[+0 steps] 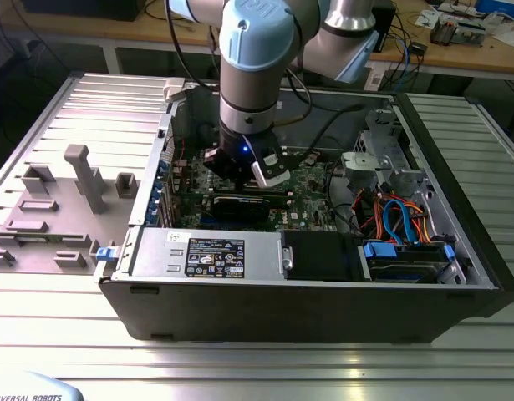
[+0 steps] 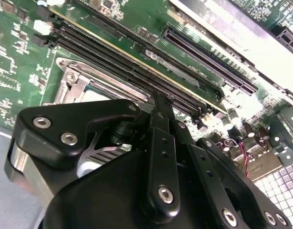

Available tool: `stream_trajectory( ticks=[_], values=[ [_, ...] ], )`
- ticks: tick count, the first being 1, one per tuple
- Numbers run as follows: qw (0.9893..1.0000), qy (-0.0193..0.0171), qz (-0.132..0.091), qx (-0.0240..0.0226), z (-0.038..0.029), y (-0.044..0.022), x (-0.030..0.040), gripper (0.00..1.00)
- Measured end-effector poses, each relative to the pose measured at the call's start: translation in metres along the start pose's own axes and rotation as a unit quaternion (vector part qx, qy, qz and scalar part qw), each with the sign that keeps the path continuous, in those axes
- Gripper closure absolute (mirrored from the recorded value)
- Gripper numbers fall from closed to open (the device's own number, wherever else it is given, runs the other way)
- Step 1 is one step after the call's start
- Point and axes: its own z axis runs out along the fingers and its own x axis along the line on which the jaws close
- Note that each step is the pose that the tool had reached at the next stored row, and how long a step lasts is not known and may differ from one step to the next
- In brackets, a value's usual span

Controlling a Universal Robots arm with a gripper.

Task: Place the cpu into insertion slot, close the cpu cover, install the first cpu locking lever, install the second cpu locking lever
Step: 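Install the second cpu locking lever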

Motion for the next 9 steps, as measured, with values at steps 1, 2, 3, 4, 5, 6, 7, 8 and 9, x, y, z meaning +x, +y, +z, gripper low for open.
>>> stream_trajectory(
  ticks=[1, 2, 3, 4, 5, 6, 7, 8, 9],
  values=[
    [1.0000, 0.0000, 0.000, -0.0008, 0.0010, -0.0001, 0.0011, 0.89],
    [1.0000, -0.0001, 0.000, -0.0021, 0.0017, -0.0002, 0.0016, 0.89],
    [1.0000, -0.0004, 0.000, -0.0092, 0.0025, -0.0003, 0.0016, 0.89],
    [0.9999, -0.0005, 0.000, -0.0135, 0.0032, -0.0005, 0.0017, 0.89],
    [0.9999, -0.0006, 0.000, -0.0152, 0.0039, -0.0005, 0.0019, 0.89],
    [0.9999, -0.0006, 0.000, -0.0166, 0.0044, -0.0006, 0.0024, 0.89],
    [0.9998, -0.0006, 0.000, -0.0175, 0.0053, -0.0008, 0.0026, 0.89],
    [0.9998, -0.0006, 0.000, -0.0187, 0.0064, -0.0010, 0.0029, 0.89],
    [0.9998, -0.0007, 0.000, -0.0209, 0.0075, -0.0012, 0.0031, 0.89]
  ],
)
